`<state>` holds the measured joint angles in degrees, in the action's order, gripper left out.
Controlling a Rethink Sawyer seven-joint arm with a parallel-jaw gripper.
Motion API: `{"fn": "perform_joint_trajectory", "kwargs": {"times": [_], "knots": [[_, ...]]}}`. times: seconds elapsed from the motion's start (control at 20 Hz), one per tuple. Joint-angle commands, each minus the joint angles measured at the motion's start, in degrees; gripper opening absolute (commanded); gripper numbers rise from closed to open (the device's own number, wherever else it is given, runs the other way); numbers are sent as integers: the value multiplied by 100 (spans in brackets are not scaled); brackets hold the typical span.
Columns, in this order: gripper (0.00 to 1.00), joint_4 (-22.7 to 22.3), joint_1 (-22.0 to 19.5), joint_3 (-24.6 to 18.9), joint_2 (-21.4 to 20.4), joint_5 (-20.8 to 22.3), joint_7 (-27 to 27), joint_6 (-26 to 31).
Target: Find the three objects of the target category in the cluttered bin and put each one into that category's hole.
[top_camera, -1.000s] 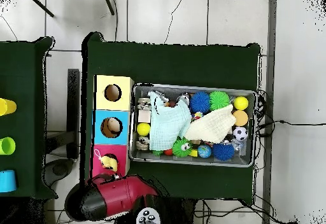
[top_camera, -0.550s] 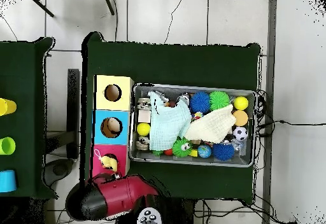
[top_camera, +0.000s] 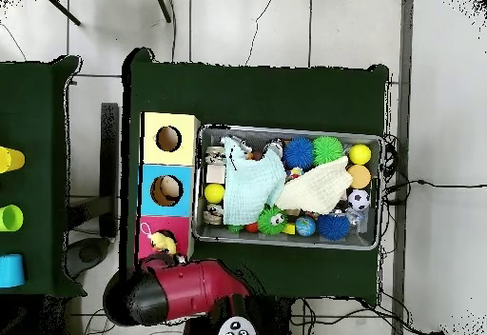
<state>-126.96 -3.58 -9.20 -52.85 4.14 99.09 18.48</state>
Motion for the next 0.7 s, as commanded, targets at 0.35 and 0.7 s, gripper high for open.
{"fn": "perform_joint_trajectory", "kwargs": {"times": [0.35,0.7], "knots": [[0,324,-133,-361,-317,-524,648,1030],[0,309,-101,-345,-188,-524,656,818]]}}
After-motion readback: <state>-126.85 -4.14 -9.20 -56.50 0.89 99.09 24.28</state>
